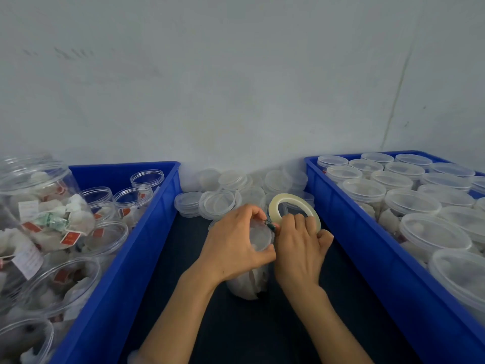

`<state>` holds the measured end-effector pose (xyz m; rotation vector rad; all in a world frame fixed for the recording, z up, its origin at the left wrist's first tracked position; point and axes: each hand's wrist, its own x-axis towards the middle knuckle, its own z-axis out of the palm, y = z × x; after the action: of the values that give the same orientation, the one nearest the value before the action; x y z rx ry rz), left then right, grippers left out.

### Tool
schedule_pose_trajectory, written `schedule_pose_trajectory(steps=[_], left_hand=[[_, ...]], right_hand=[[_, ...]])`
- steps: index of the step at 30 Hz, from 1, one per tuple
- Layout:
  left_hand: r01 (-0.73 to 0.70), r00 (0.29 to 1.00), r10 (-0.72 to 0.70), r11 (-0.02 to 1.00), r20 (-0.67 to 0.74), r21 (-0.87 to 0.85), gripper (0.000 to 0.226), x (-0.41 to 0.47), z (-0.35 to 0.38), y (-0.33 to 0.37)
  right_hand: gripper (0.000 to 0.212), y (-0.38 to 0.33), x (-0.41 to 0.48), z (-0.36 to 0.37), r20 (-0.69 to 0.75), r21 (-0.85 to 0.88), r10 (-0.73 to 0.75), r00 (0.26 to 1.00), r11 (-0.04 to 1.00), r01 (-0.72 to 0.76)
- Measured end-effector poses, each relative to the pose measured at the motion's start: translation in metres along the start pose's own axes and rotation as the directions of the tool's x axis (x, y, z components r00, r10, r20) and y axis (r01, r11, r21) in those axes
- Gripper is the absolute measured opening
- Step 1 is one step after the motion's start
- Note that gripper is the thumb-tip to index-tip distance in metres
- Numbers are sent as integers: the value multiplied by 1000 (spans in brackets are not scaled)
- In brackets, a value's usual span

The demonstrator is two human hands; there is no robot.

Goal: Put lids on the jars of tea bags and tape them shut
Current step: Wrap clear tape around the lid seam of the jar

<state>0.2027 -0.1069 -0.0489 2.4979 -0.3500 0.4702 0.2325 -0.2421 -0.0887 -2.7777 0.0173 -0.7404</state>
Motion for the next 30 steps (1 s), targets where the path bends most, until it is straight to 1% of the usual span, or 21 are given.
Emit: schedule_pose_trajectory(steps=[3,9,12,14,15,16,17,18,19,20,21,23,25,27,30], left_hand=[[15,1000,-15,1000,-4,22,55,1,0,-1],[47,999,-47,998,-3,34,53,3,-1,-2],[60,998,-60,998,9,24,54,1,-5,2],[31,998,-29,999,49,-29,56,-8,-3,5],[20,998,-17,998,55,-63,57,-14,-2,6],[21,999,-18,996,40,-87,57,-18,-4,4],[27,999,-26,995,19,-96,56,-20,-6,1],[29,1000,-27,996,14,-89,55,-19,-8,-2],[19,999,-17,998,34,-60,55,-16,-10,-2],[3,997,-1,1000,75,-18,54,-13,-11,-2],[-8,994,6,1000,112,19,51,-11,-12,-1],[10,993,-15,999,119,37,41,-9,-9,2],[47,994,-51,998,96,41,35,-8,-5,4],[92,994,-96,993,60,67,33,-6,-1,8],[160,987,-161,984,8,75,25,-4,4,17]], right_hand=[[8,-3,3,2,-6,1,-10,1000,1000,10],[11,-6,10,7,-28,-35,-23,999,999,22],[18,-7,14,10,-8,-48,-36,999,998,36],[26,6,27,10,63,-65,52,997,997,-48],[26,16,34,9,88,-58,97,991,994,-92],[23,25,40,7,98,-32,96,991,995,-93],[21,31,43,7,99,3,31,995,1000,-31],[25,34,43,5,110,33,-59,992,998,56],[32,34,40,3,141,65,-130,981,990,122],[36,34,35,0,184,86,-158,970,986,144],[36,35,29,-2,224,84,-160,961,986,145],[31,43,12,-1,251,48,-181,951,983,175],[25,52,-5,3,280,-10,-228,933,971,240],[26,54,-19,9,327,-40,-249,912,960,276],[32,55,-27,13,323,0,-268,908,959,283]])
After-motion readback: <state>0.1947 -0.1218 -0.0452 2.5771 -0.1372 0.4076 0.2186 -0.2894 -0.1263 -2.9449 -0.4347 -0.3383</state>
